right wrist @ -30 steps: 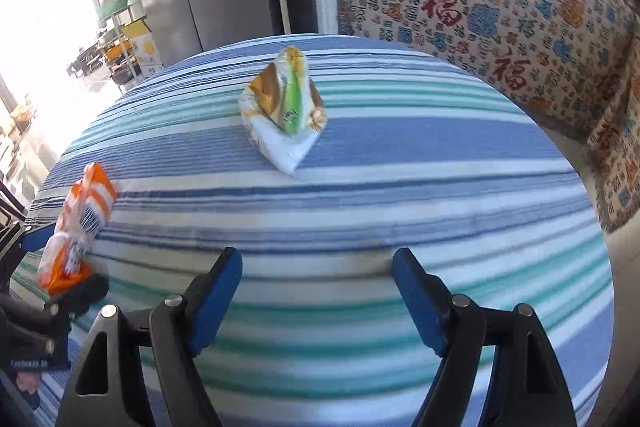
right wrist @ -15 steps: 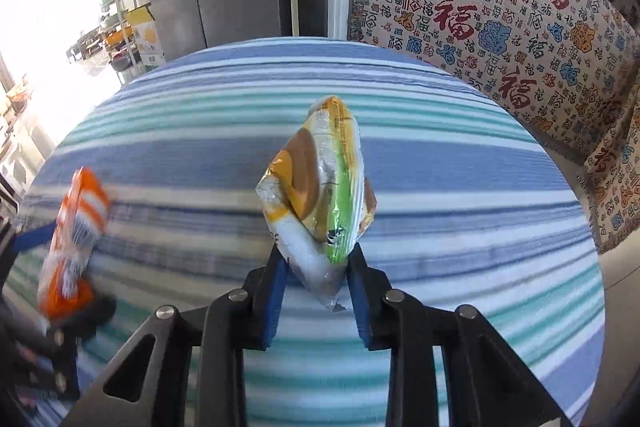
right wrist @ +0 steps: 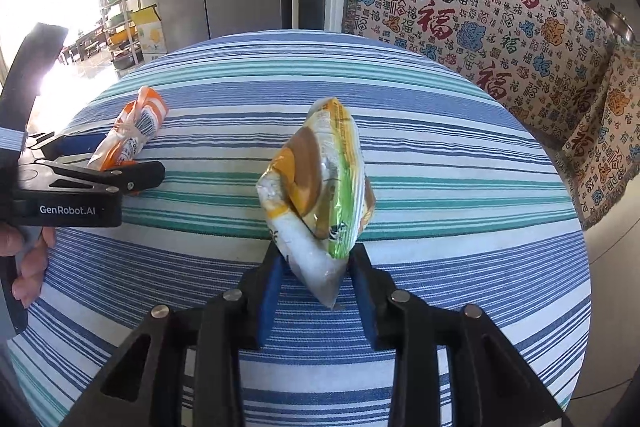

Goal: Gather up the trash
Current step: 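Lift and carry the orange bundle and yellow wrapper over the wastebasket with both grippers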

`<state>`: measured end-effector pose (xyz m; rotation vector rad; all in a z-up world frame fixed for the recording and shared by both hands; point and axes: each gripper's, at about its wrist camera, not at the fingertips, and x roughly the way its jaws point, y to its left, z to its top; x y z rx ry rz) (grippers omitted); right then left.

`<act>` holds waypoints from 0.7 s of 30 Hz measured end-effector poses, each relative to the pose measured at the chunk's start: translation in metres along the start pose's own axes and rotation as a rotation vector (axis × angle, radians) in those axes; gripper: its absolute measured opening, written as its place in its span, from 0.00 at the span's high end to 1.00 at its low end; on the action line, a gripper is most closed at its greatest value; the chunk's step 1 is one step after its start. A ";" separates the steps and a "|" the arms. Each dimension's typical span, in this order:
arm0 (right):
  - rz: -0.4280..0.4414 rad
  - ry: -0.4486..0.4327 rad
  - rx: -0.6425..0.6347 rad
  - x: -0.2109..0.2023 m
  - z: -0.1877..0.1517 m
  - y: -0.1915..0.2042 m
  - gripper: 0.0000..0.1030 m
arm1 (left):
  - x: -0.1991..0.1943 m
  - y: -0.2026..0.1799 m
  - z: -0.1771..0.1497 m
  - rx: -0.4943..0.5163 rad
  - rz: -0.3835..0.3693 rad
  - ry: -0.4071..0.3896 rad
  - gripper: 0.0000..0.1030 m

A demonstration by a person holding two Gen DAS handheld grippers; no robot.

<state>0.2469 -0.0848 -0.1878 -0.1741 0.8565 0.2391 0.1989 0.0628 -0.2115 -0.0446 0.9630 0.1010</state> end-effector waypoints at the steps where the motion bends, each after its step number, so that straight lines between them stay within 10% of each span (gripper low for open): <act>1: 0.000 0.000 0.000 0.000 0.000 0.000 0.61 | 0.000 0.000 0.000 -0.002 0.002 -0.001 0.01; 6: 0.013 0.005 0.028 0.001 -0.001 -0.004 0.56 | 0.000 0.000 -0.001 -0.001 -0.004 -0.001 0.01; 9: 0.034 0.023 0.026 0.000 -0.004 -0.007 0.30 | -0.003 0.004 0.001 0.049 -0.047 0.038 0.01; 15: 0.094 0.074 0.018 -0.011 -0.001 -0.014 0.30 | -0.029 0.043 0.009 -0.029 -0.309 0.073 0.01; 21: 0.087 0.096 -0.023 -0.010 0.045 0.000 0.30 | -0.026 0.030 0.014 -0.001 -0.326 0.072 0.02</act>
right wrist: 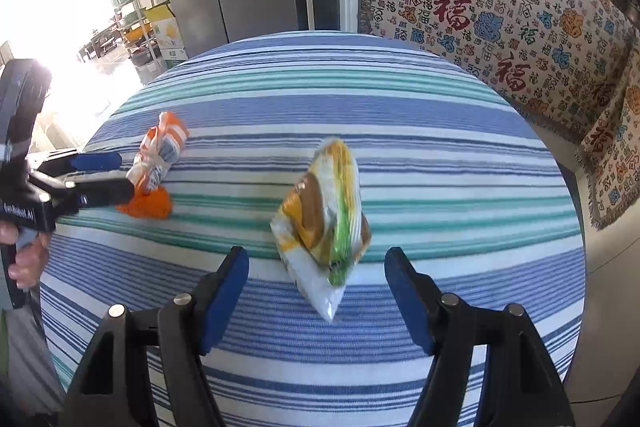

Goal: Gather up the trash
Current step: 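Lift and carry the orange bundle and yellow wrapper over the wastebasket with both grippers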

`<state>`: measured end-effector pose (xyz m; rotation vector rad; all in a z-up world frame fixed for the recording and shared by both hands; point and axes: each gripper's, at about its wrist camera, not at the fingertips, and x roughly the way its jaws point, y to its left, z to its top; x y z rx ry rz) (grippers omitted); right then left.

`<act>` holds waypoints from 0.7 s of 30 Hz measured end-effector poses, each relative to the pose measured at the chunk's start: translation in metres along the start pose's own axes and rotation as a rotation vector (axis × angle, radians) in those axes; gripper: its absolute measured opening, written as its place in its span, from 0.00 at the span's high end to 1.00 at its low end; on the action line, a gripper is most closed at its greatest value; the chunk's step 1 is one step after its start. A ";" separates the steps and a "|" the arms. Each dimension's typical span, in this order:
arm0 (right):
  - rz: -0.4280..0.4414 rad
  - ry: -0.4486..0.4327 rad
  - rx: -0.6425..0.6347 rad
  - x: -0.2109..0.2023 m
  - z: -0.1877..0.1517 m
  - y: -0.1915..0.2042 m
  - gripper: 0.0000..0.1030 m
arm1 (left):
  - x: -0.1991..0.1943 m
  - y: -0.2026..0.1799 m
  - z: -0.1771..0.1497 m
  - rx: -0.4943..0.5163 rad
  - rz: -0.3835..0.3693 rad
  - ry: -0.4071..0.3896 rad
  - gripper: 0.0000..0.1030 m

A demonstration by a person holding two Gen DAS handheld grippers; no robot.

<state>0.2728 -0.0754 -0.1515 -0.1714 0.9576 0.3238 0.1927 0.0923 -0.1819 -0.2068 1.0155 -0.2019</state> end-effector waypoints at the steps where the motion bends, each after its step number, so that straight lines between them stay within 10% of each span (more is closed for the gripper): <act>1: -0.009 0.014 -0.007 0.005 0.005 0.002 0.30 | 0.003 -0.003 0.001 0.007 0.021 -0.002 0.03; 4: -0.027 0.095 -0.008 0.027 0.015 0.004 0.31 | 0.011 -0.007 0.004 0.005 0.083 -0.004 0.14; 7: -0.030 0.106 0.050 0.027 0.013 -0.006 0.60 | 0.016 -0.005 0.002 -0.015 0.091 -0.002 0.49; 21: 0.034 -0.032 0.240 -0.078 -0.053 -0.070 0.72 | -0.010 -0.101 -0.014 0.124 -0.084 -0.076 0.52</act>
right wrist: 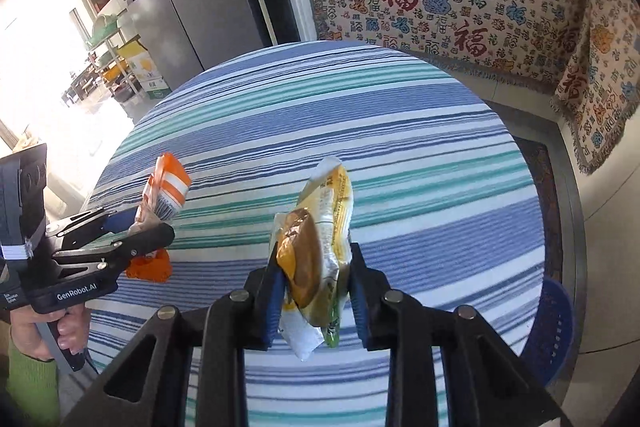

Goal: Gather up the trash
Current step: 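Lift and carry the orange bundle and yellow wrapper over the wastebasket with both grippers, then open both grippers to drop the bundle and wrapper into the wastebasket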

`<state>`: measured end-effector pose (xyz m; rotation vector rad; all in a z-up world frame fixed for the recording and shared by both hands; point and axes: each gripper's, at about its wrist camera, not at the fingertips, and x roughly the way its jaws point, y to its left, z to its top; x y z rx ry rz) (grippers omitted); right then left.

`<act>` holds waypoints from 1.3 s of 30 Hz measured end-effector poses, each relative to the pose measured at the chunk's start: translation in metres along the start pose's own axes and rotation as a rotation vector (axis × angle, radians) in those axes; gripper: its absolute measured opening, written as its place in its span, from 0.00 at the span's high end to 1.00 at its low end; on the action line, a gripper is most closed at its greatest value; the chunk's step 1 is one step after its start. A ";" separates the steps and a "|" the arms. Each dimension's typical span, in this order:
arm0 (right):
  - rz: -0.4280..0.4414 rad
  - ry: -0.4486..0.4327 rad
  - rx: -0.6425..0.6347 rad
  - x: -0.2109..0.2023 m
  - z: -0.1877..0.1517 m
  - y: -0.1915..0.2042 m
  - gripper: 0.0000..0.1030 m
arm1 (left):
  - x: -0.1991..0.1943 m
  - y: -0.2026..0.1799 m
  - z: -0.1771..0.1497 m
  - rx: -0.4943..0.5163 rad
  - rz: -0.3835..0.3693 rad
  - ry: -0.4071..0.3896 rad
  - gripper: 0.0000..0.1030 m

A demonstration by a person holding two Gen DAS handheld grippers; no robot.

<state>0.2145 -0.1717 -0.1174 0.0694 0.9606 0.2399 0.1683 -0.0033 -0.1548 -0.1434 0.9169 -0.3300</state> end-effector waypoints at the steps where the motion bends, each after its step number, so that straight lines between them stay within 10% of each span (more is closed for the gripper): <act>1: -0.004 -0.008 0.019 -0.009 -0.004 -0.012 0.72 | -0.001 -0.016 0.001 0.027 -0.013 -0.002 0.52; 10: -0.183 -0.110 0.206 -0.106 -0.050 -0.144 0.72 | 0.023 -0.183 0.020 0.180 -0.218 0.035 0.52; 19: -0.303 -0.101 0.383 -0.115 -0.102 -0.254 0.72 | 0.092 -0.316 0.017 0.277 -0.296 0.121 0.51; 35: -0.243 -0.010 0.601 -0.029 -0.143 -0.374 0.71 | 0.226 -0.372 -0.009 0.320 -0.220 0.256 0.51; 39: -0.175 0.007 0.671 -0.004 -0.153 -0.400 0.65 | 0.246 -0.377 -0.013 0.330 -0.200 0.264 0.34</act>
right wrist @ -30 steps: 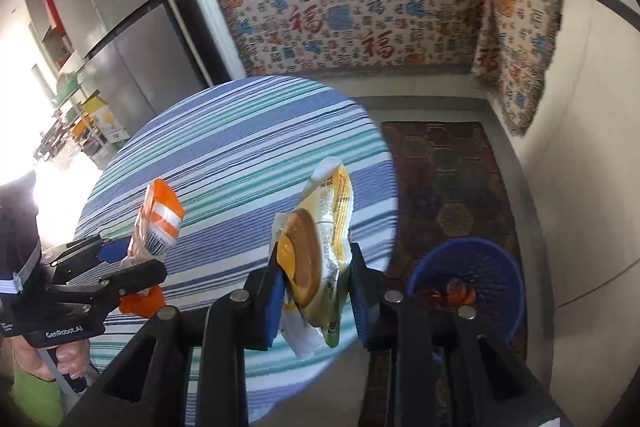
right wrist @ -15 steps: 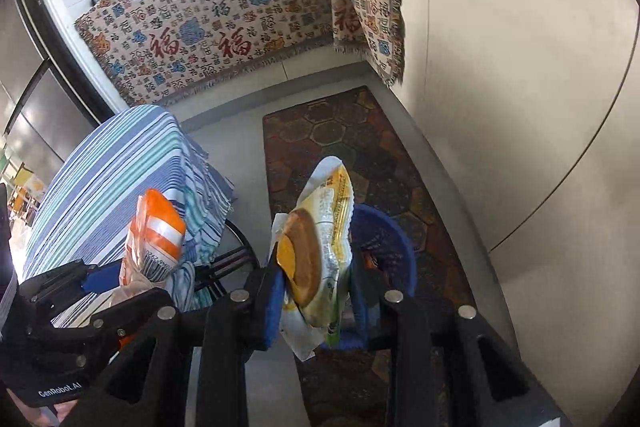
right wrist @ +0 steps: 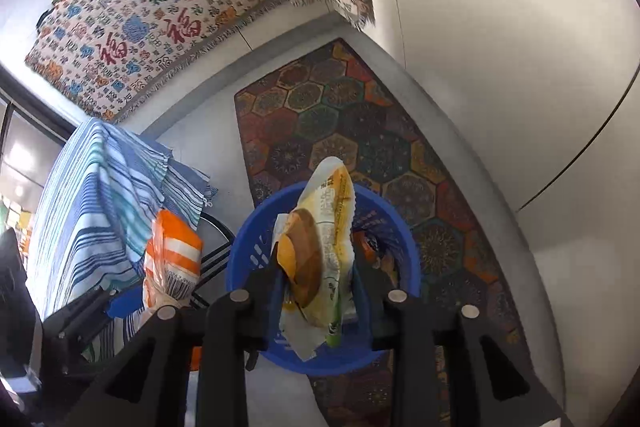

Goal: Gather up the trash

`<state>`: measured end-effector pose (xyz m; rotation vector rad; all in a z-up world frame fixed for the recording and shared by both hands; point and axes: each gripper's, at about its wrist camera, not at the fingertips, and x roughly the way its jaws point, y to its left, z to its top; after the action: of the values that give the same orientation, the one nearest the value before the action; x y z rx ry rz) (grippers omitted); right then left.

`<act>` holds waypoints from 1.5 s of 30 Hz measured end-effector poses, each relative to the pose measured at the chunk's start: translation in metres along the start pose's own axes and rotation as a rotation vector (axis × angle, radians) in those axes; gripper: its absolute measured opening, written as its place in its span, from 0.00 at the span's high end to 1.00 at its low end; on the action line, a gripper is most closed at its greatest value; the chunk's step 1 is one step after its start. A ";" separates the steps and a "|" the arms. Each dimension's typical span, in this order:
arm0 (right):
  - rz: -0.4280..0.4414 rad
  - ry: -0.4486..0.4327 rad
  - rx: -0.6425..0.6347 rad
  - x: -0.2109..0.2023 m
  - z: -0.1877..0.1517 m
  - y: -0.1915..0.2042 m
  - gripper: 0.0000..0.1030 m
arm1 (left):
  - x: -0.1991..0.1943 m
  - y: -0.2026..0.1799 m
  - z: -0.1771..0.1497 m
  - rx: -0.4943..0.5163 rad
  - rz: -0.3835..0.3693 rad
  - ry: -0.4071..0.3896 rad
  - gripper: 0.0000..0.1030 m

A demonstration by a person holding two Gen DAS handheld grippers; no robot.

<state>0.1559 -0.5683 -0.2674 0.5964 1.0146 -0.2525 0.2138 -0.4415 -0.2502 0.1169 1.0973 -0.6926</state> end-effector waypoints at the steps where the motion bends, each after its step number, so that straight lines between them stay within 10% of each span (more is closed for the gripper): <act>1: 0.018 -0.003 0.024 0.005 0.000 -0.006 0.47 | 0.004 0.000 0.000 -0.007 0.004 0.002 0.27; 7: 0.005 -0.091 0.116 -0.018 0.000 -0.024 0.31 | -0.005 -0.001 0.004 -0.028 0.059 -0.017 0.17; 14: -0.024 -0.225 0.031 -0.119 -0.034 0.017 0.01 | -0.106 -0.010 -0.012 -0.011 0.037 -0.070 0.00; 27: -0.229 -0.270 -0.158 -0.223 -0.177 0.094 0.00 | -0.220 -0.048 -0.092 0.059 0.299 -0.164 0.00; 45: -0.274 -0.269 -0.201 -0.254 -0.215 0.129 0.00 | -0.246 -0.043 -0.101 0.010 0.233 -0.153 0.01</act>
<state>-0.0702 -0.3571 -0.0889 0.2313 0.8466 -0.4544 0.0450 -0.3211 -0.0793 0.1941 0.9161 -0.4901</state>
